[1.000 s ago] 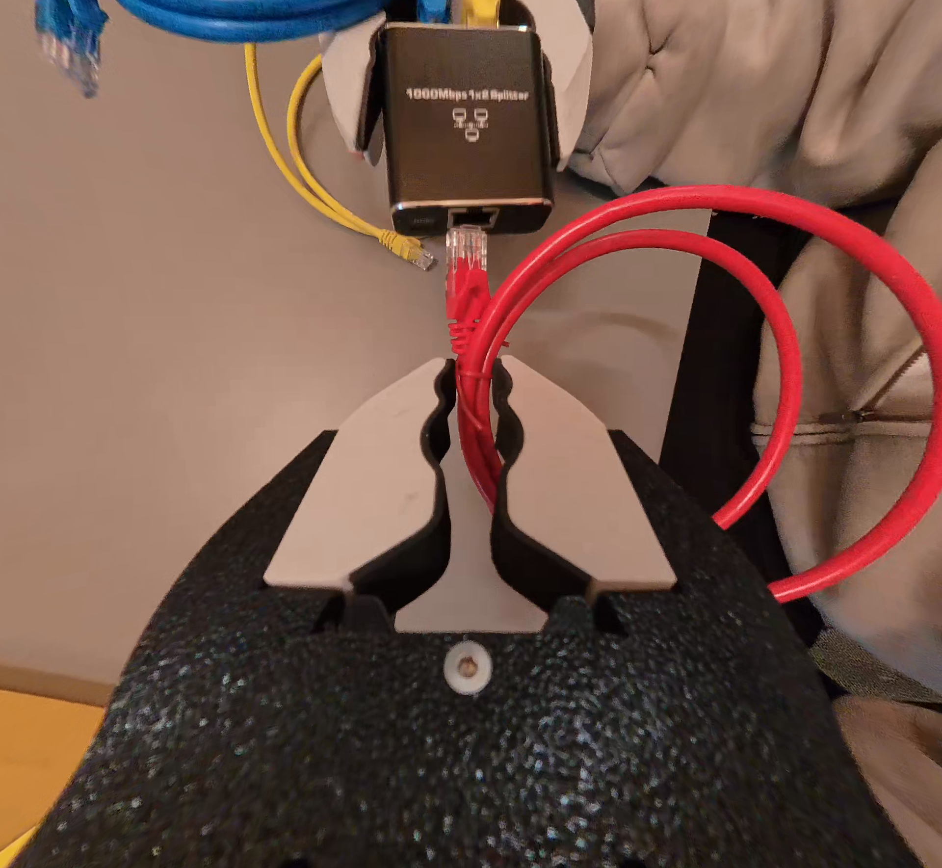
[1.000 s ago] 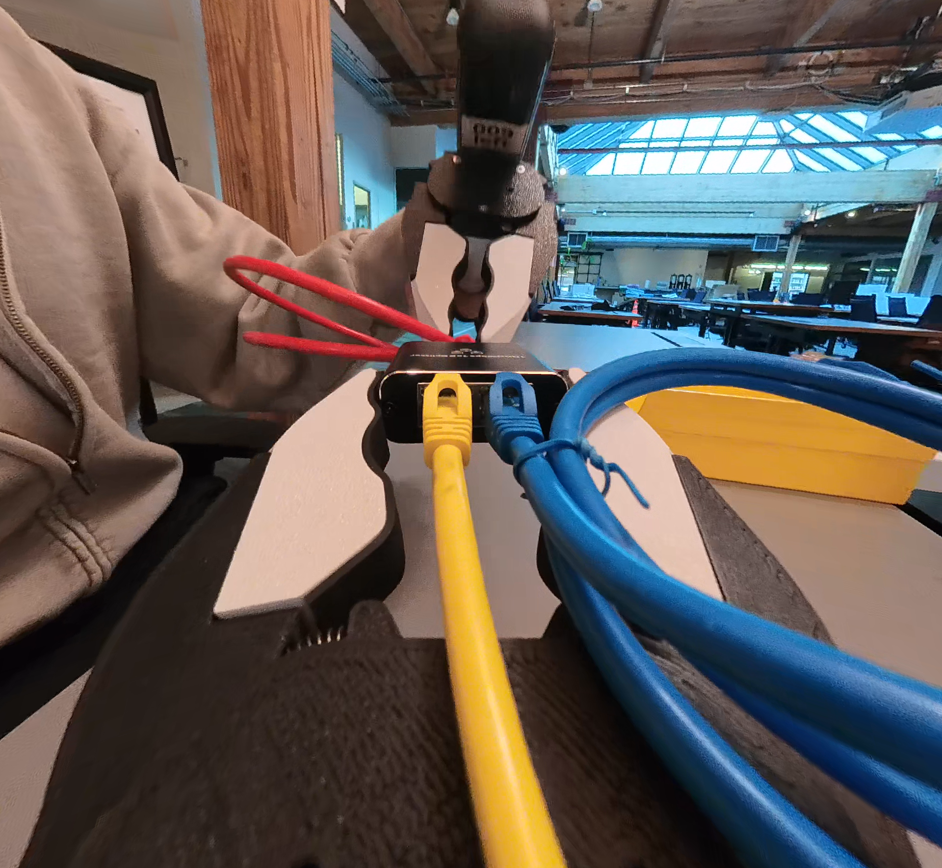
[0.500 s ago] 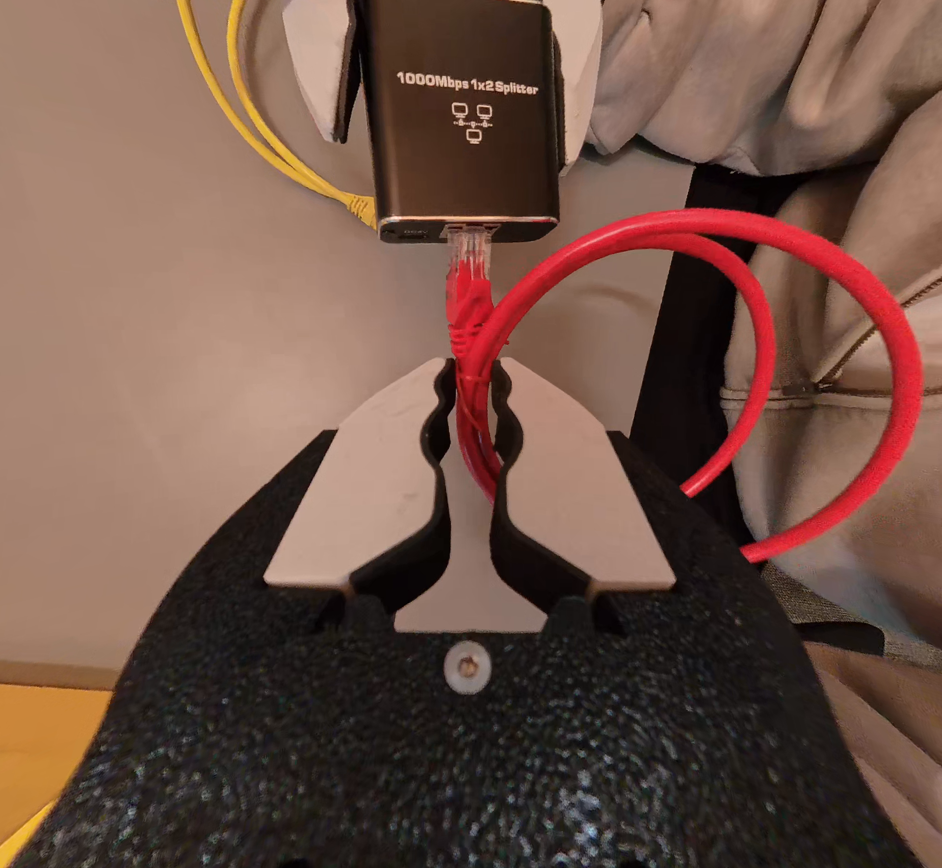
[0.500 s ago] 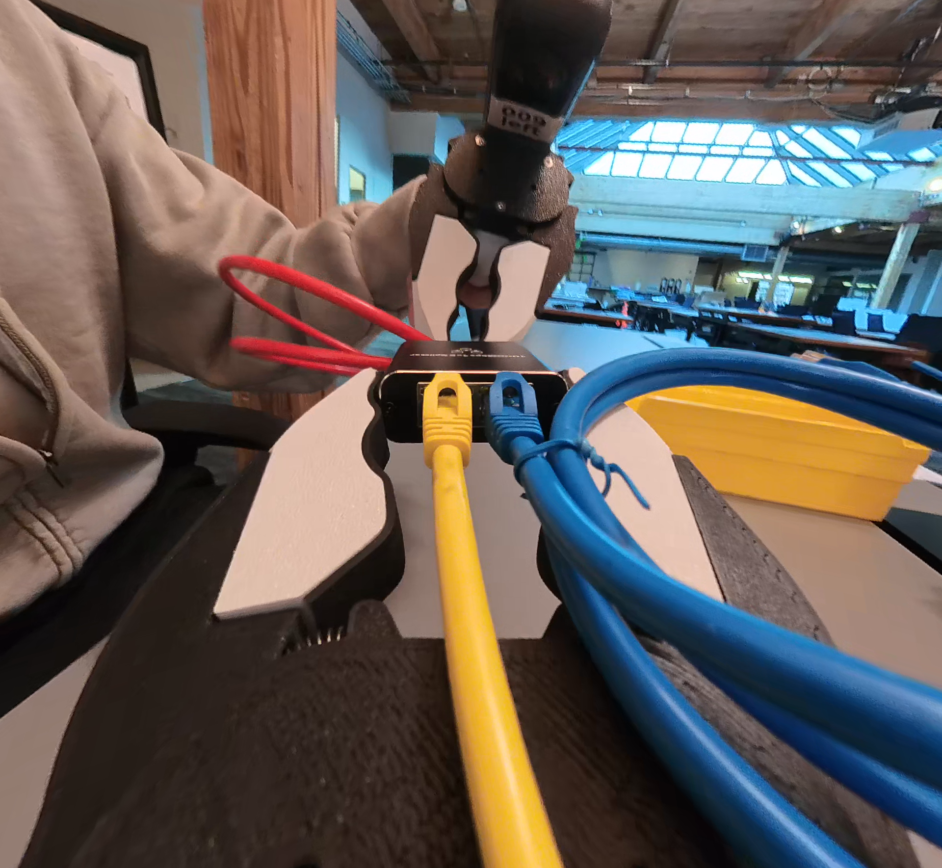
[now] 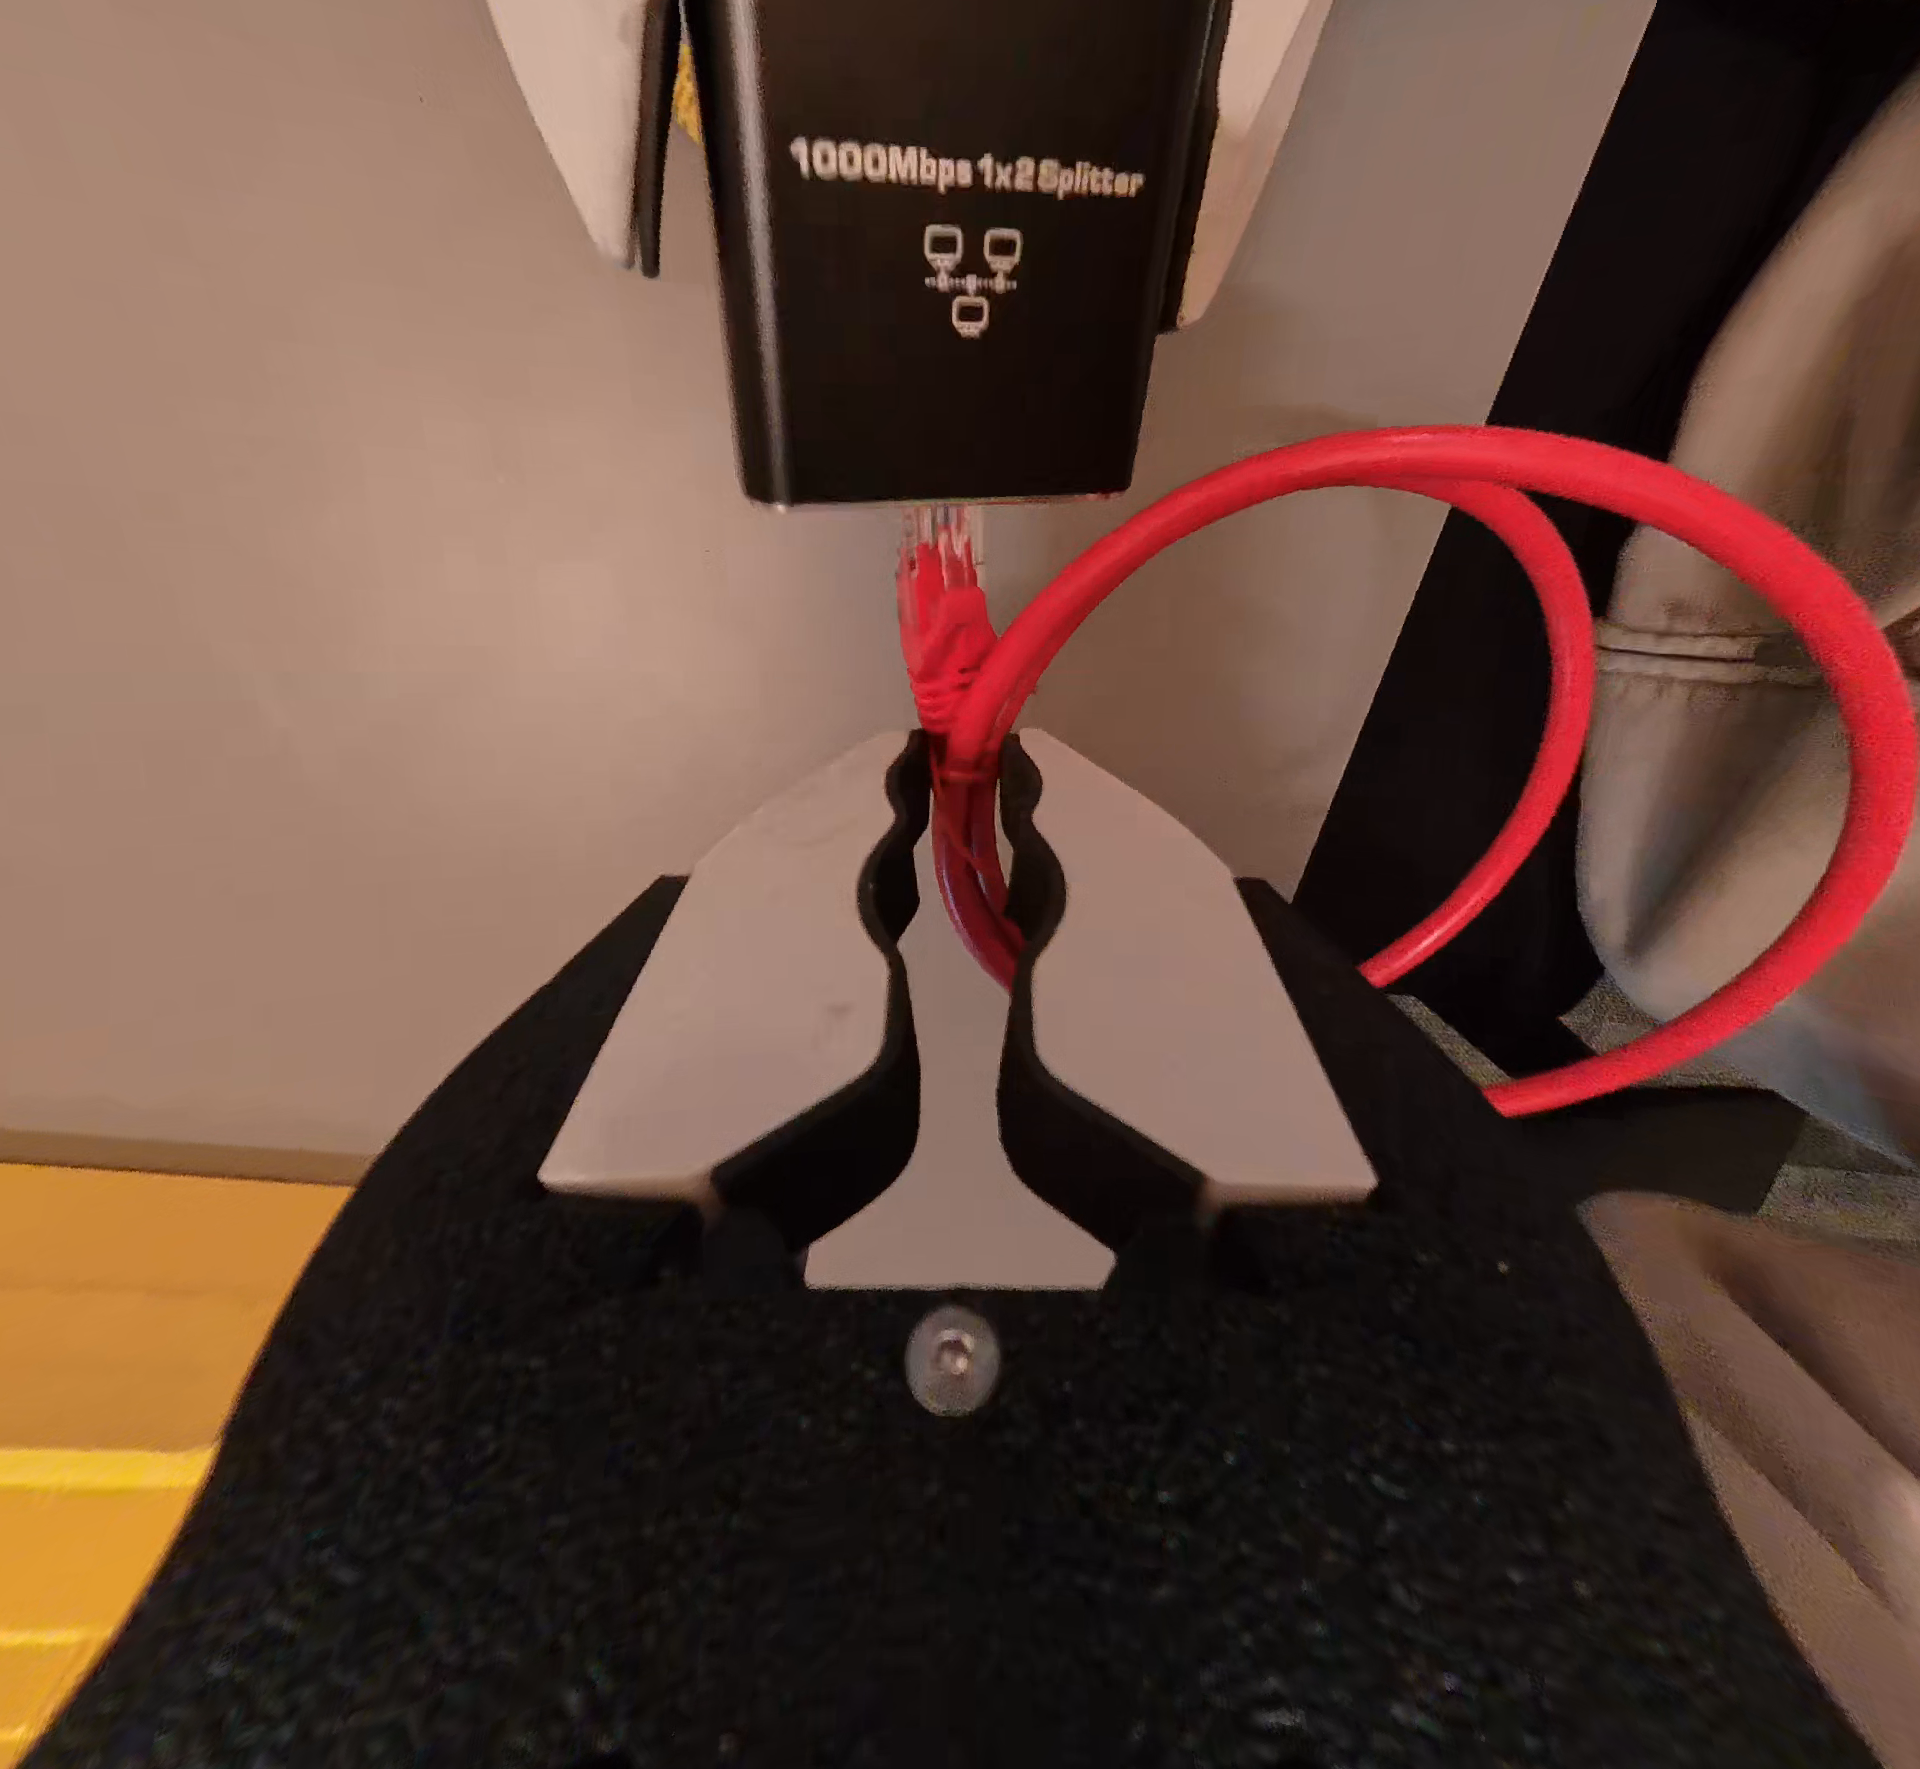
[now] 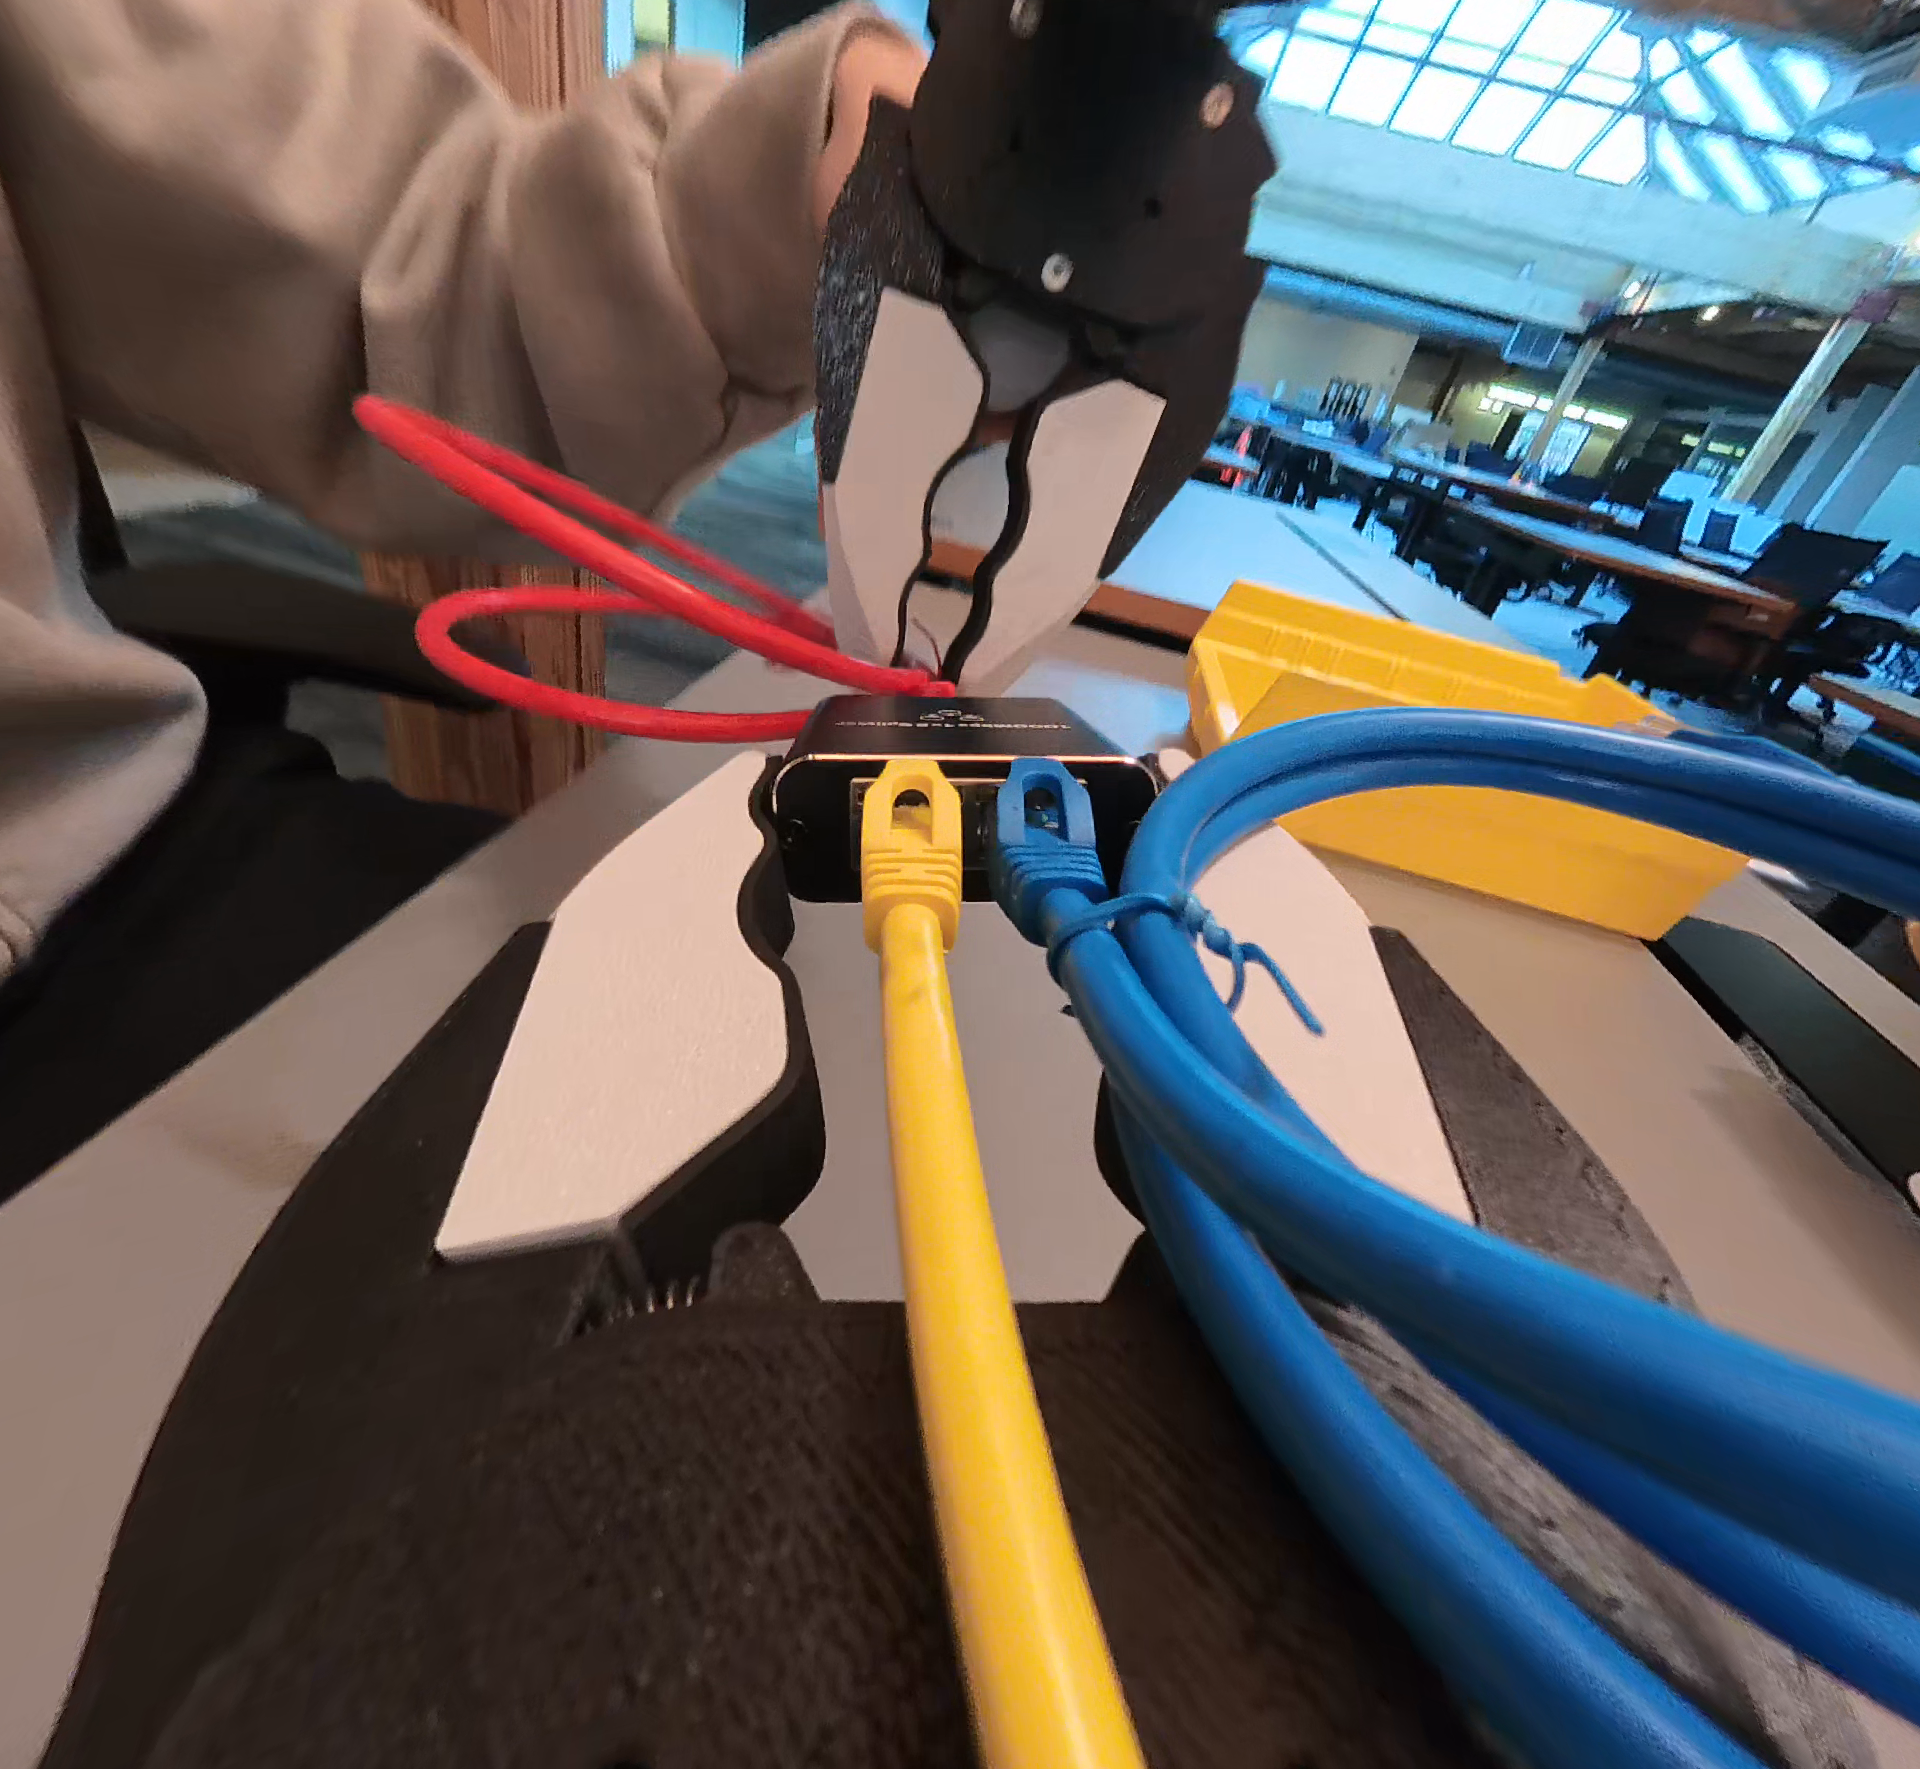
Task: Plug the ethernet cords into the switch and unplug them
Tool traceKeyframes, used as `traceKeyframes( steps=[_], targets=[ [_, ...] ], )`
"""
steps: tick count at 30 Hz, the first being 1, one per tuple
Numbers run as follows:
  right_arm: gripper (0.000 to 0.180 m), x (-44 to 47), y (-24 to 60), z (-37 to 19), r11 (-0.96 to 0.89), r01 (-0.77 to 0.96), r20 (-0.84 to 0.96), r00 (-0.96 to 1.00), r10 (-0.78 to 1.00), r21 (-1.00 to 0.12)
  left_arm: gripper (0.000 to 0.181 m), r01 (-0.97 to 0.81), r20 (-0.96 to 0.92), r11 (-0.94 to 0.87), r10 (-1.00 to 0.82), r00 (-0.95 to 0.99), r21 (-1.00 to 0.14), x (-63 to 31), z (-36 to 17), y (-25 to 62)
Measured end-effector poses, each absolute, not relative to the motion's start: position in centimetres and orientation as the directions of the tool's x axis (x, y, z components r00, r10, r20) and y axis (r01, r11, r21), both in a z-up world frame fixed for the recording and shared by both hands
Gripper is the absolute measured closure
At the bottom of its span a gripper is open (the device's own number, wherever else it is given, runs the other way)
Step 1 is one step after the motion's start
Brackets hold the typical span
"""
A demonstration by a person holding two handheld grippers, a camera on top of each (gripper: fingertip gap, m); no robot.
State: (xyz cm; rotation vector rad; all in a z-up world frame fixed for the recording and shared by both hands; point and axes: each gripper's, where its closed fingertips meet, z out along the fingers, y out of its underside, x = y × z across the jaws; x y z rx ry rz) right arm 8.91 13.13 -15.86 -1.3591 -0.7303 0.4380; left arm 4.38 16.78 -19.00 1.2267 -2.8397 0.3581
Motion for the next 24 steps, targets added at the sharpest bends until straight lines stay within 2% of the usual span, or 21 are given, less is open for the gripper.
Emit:
traceKeyframes(
  steps=[4, 9, 16, 21, 24],
  targets=[
    [0.115, 8.1, 13.1, -16.3, 0.172, 0.149, 0.227, 0.686, 0.691, -0.974, 0.169, -0.711, 0.133, 0.680, -0.699, -0.702, -0.179, 4.1, -19.4, 16.7],
    [0.115, 9.0, 12.9, -15.3, 0.201, 0.089, 0.203, 0.714, 0.670, -0.976, 0.169, -0.686, 0.060, 0.670, -0.701, -0.710, -0.285, 5.3, -18.3, 16.3],
    [0.115, 8.6, 13.4, -16.4, 0.144, 0.103, 0.174, 0.709, 0.683, -0.984, 0.170, -0.658, 0.048, 0.726, -0.664, -0.747, -0.201, 5.2, -19.4, 16.5],
    [0.115, 9.4, 13.3, -15.9, 0.161, 0.061, 0.155, 0.726, 0.670, -0.985, 0.170, -0.660, 0.044, 0.678, -0.686, -0.727, -0.324, 5.9, -18.7, 16.4],
    [0.115, 10.2, 13.1, -14.8, 0.197, 0.015, 0.143, 0.742, 0.655, -0.980, 0.169, -0.631, 0.013, 0.625, -0.706, -0.708, -0.461, 6.8, -17.5, 16.1]
  ],
)
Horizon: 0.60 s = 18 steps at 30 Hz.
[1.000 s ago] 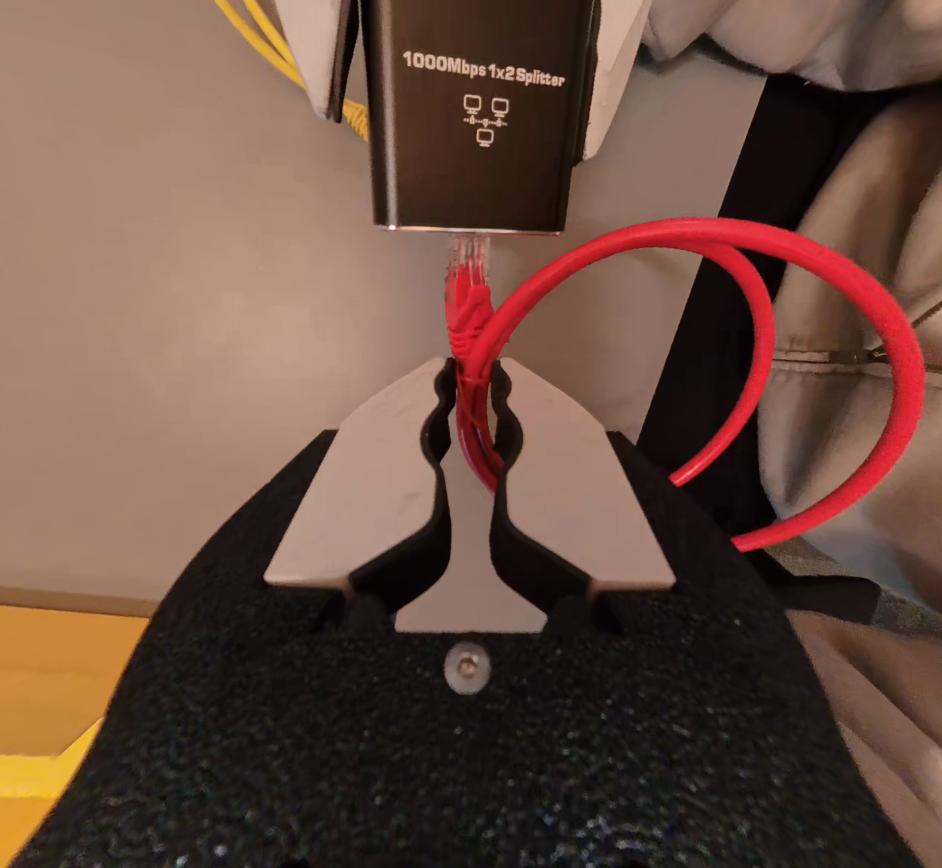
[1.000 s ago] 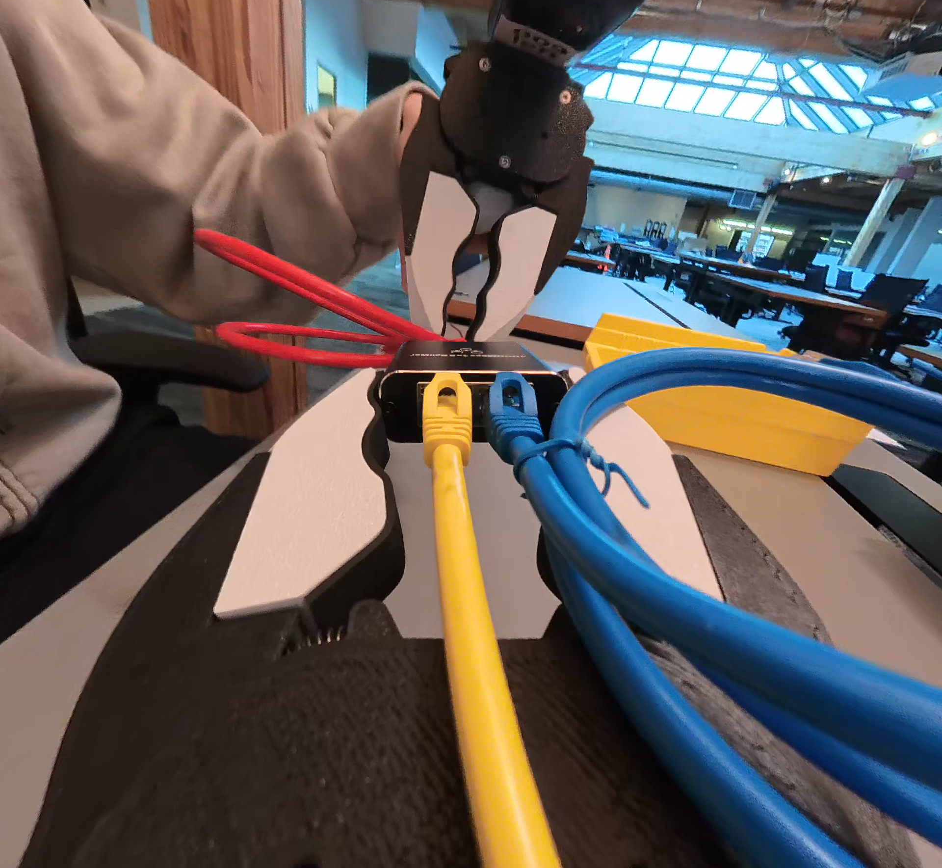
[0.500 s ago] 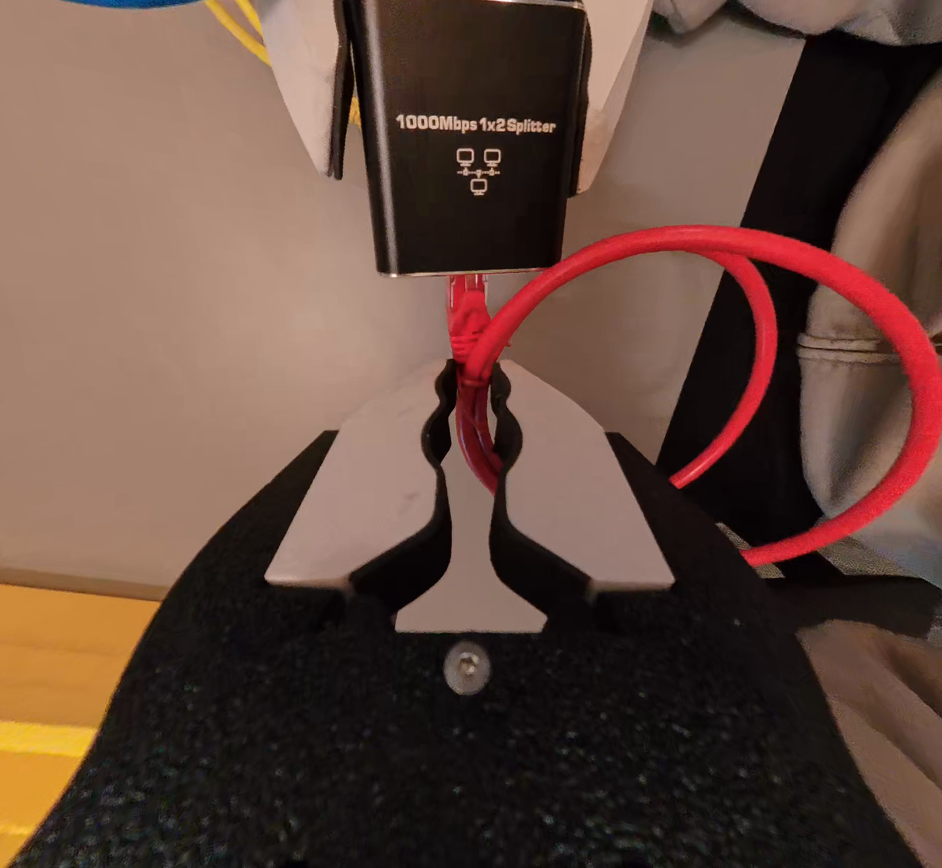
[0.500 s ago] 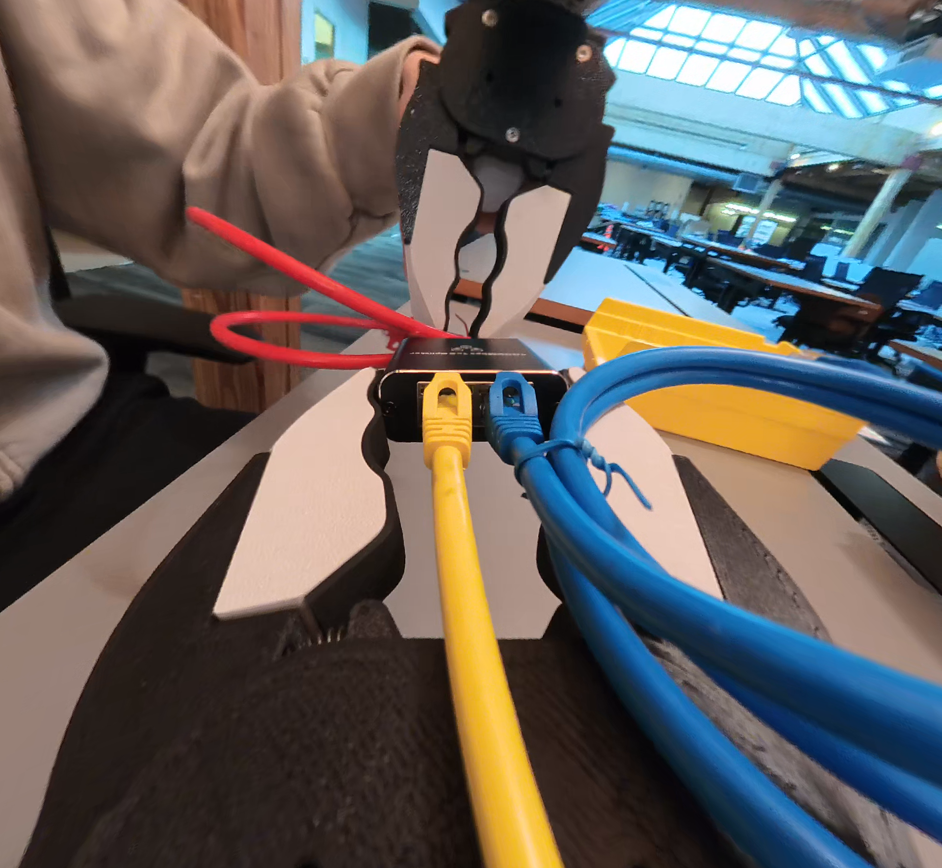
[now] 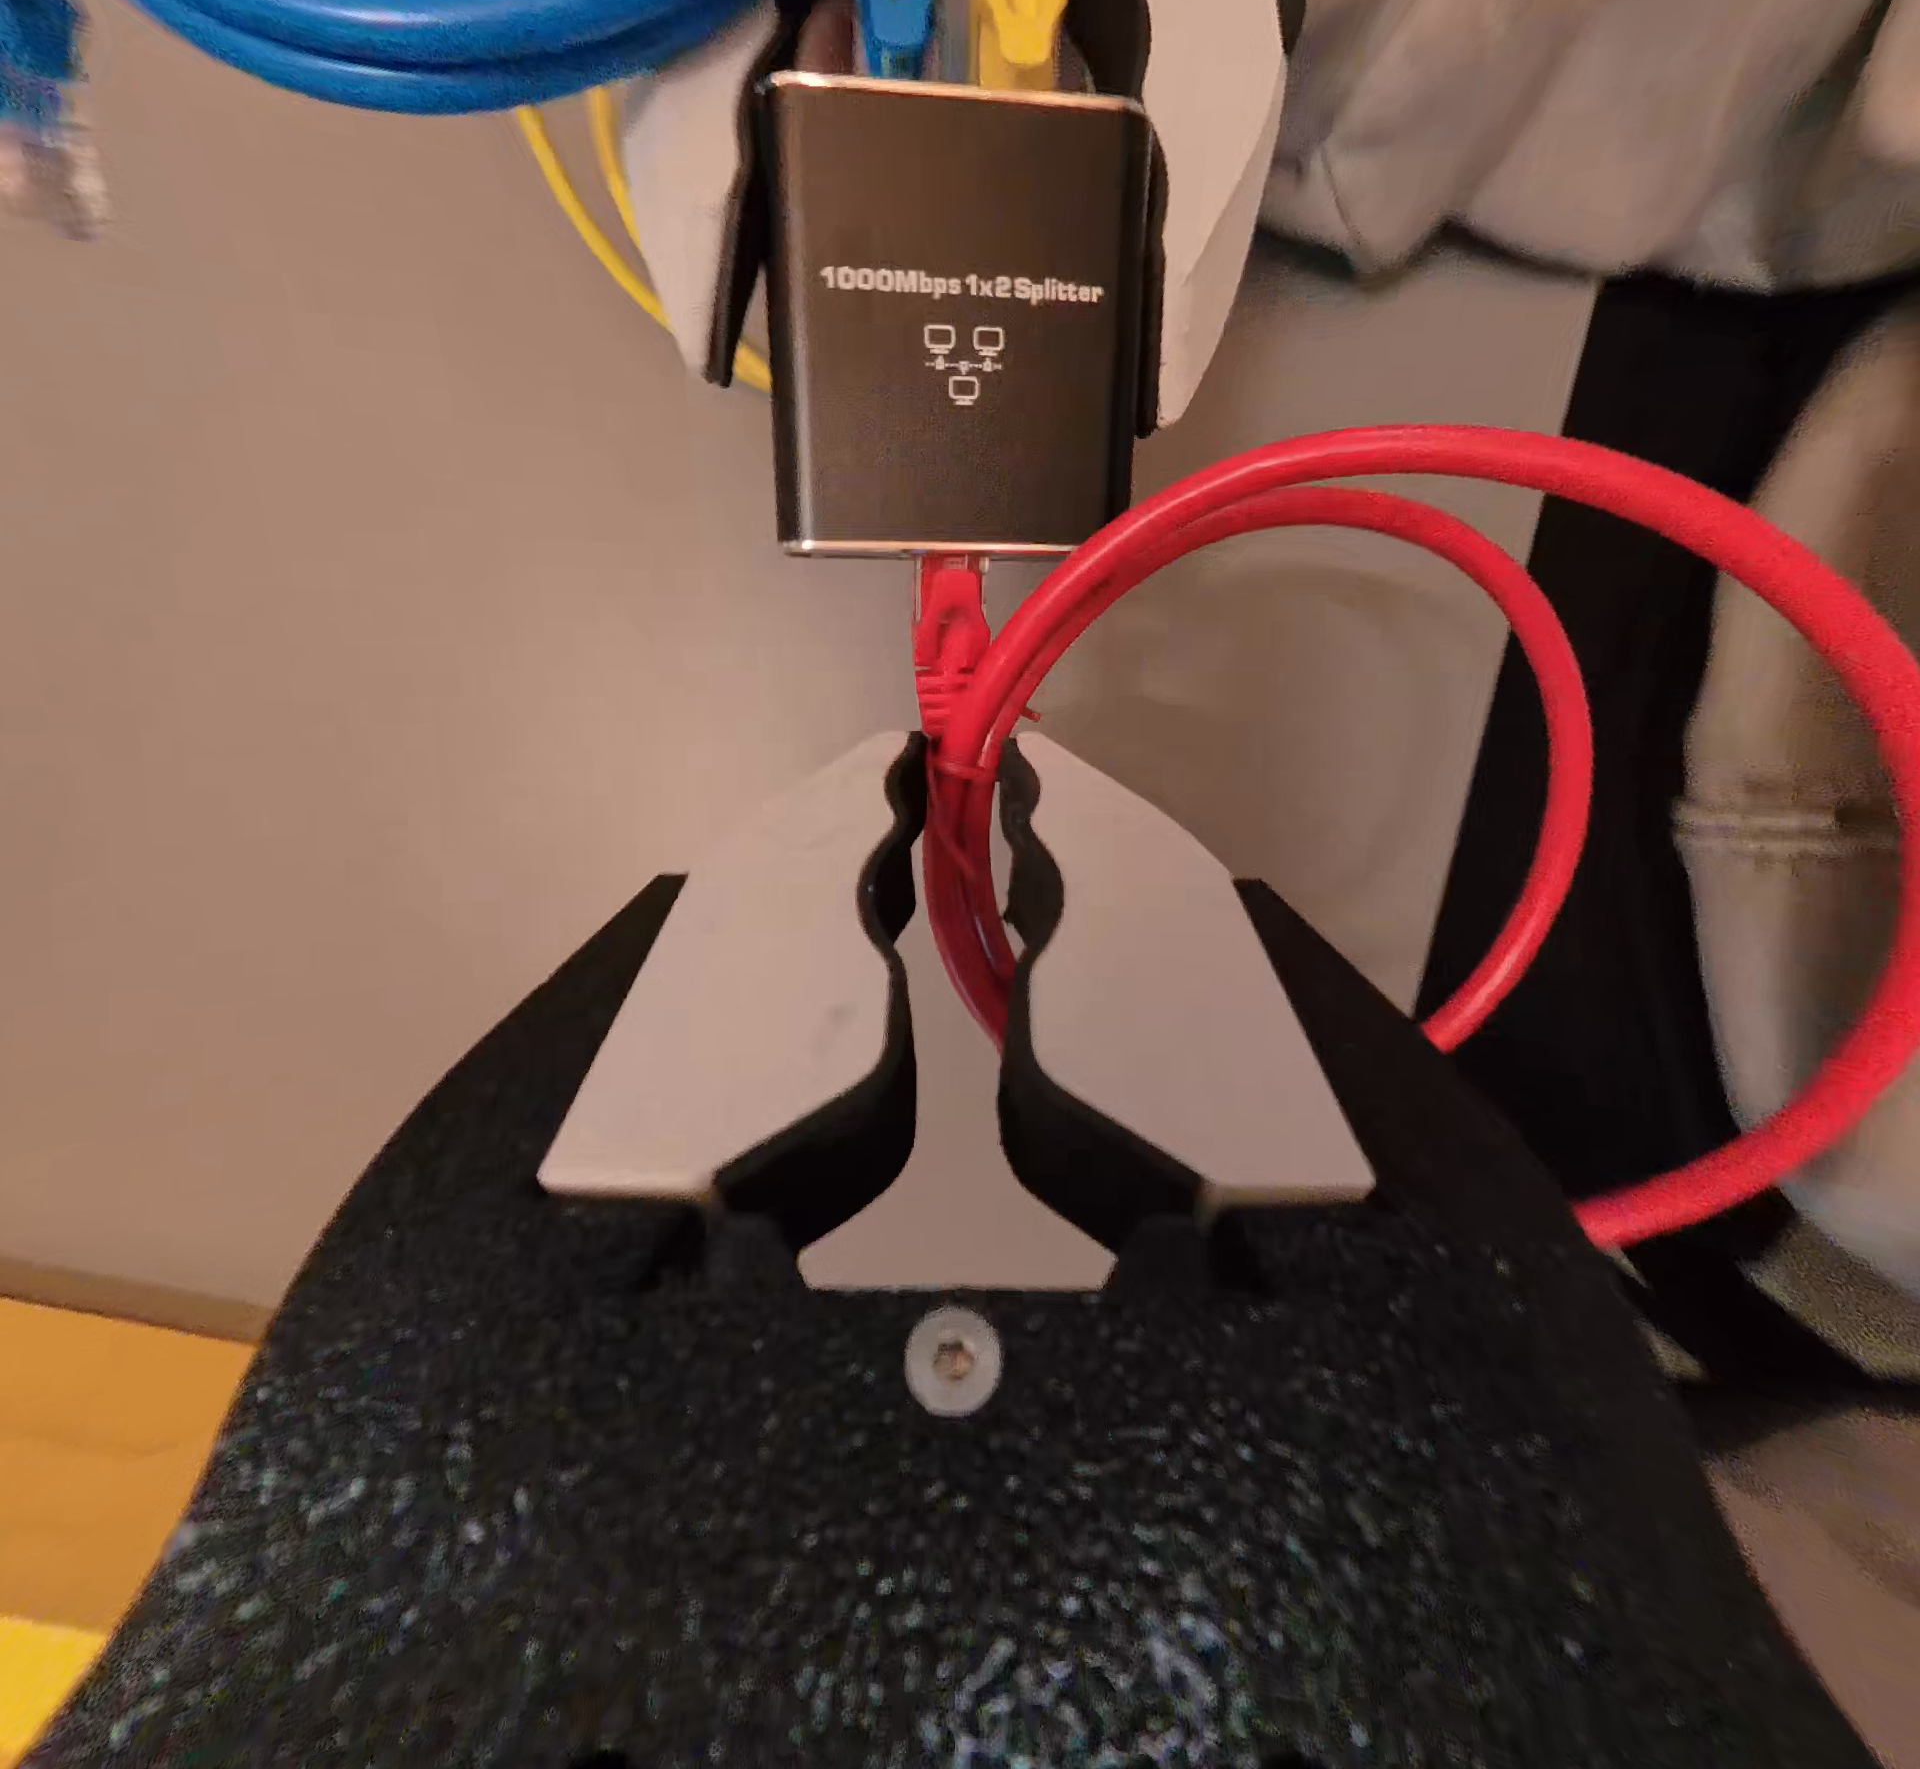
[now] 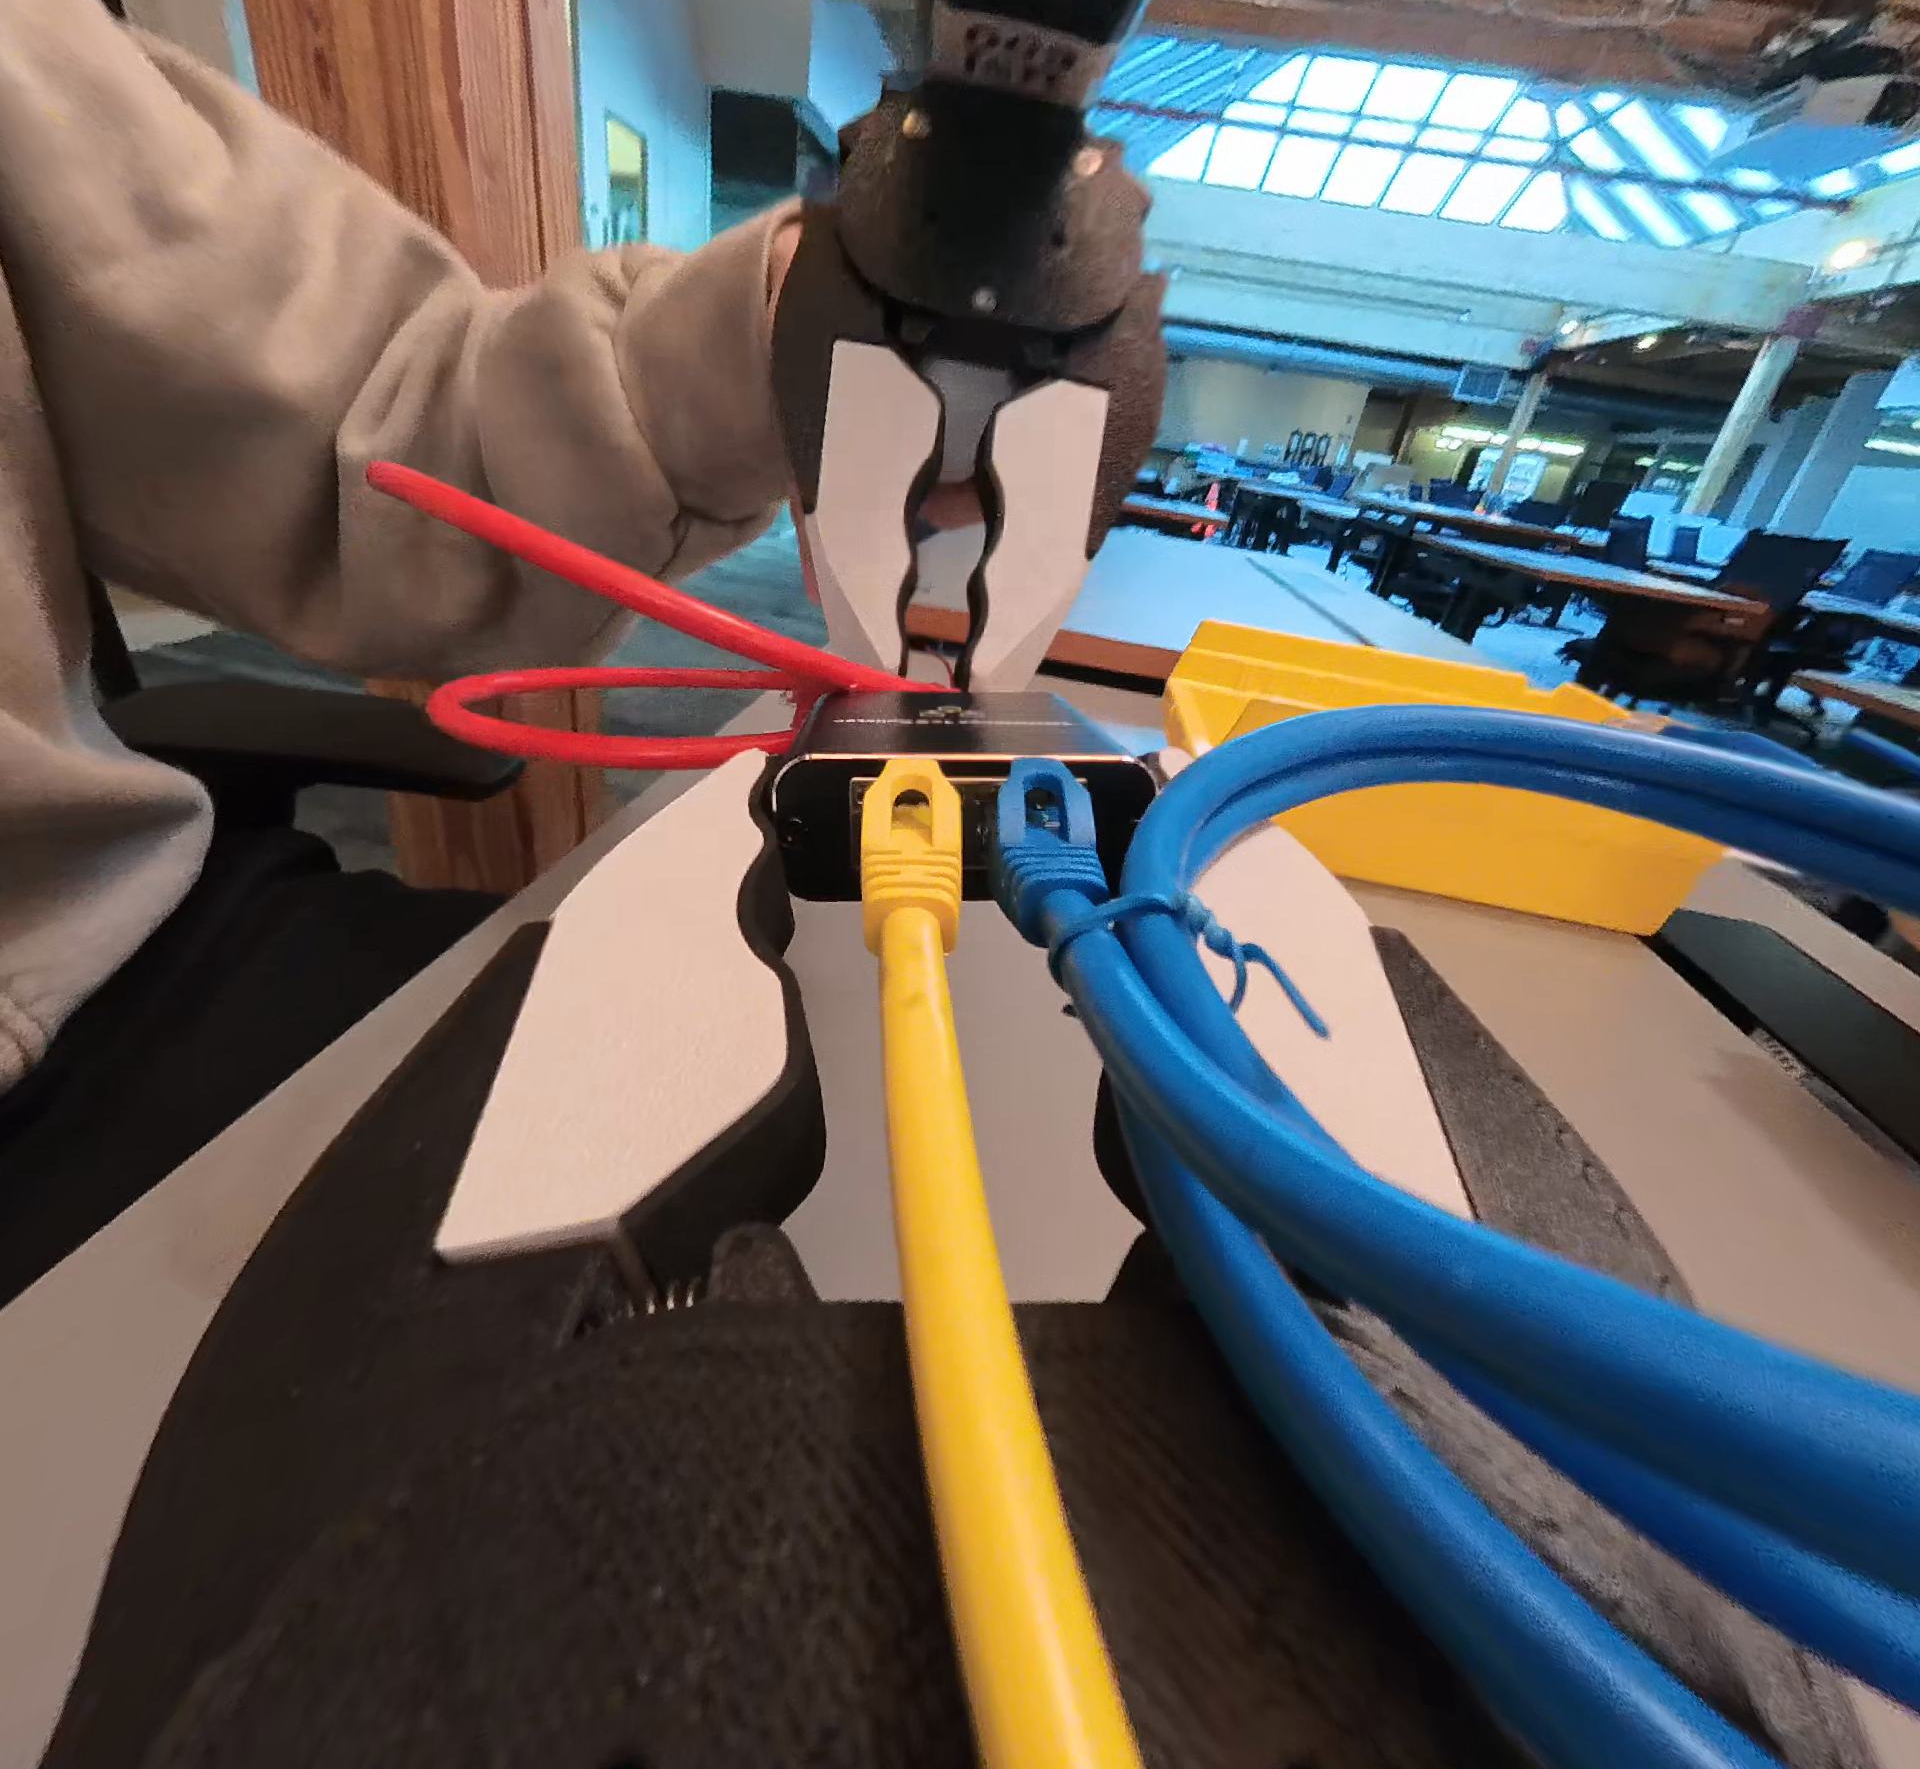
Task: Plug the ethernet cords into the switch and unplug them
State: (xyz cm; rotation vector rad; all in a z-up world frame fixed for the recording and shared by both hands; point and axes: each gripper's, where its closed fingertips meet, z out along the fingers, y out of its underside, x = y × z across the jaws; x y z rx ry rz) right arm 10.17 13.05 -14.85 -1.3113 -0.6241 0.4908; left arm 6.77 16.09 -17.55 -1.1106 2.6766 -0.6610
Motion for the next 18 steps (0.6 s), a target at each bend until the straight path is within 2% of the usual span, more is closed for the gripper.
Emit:
traceKeyframes(
  steps=[4, 7, 9, 11, 14, 16, 18],
  targets=[
    [0.115, 11.1, 12.8, -13.3, 0.240, -0.041, 0.122, 0.770, 0.626, -0.970, 0.166, -0.552, -0.032, 0.500, -0.760, -0.649, -0.667, 7.8, -15.3, 15.9],
    [0.115, 11.8, 13.1, -13.4, 0.233, 0.020, 0.153, 0.808, 0.568, -0.972, 0.140, -0.472, -0.083, 0.391, -0.831, -0.550, -0.790, 7.8, -12.8, 17.2],
    [0.115, 12.0, 13.4, -13.5, 0.219, 0.051, 0.165, 0.825, 0.541, -0.974, 0.131, -0.358, -0.136, 0.290, -0.907, -0.399, -0.888, 7.8, -9.9, 19.5],
    [0.115, 12.0, 13.4, -13.2, 0.219, 0.071, 0.179, 0.833, 0.524, -0.973, 0.129, -0.206, -0.129, 0.168, -0.973, -0.192, -0.964, 6.8, -6.7, 23.0],
    [0.115, 11.9, 13.3, -12.2, 0.235, 0.107, 0.214, 0.840, 0.498, -0.966, 0.133, -0.016, -0.037, 0.036, -0.999, 0.036, -0.999, 3.8, -5.0, 27.7],
    [0.115, 11.9, 13.1, -11.0, 0.249, 0.102, 0.218, 0.839, 0.499, -0.963, 0.133, -0.006, -0.005, 0.004, -0.992, 0.130, -1.000, 2.5, -7.1, 29.9],
    [0.115, 12.0, 12.4, -9.4, 0.271, 0.133, 0.257, 0.832, 0.492, -0.953, 0.133, -0.061, 0.028, -0.037, -0.990, 0.141, -0.997, 1.9, -10.5, 30.5]
  ],
)
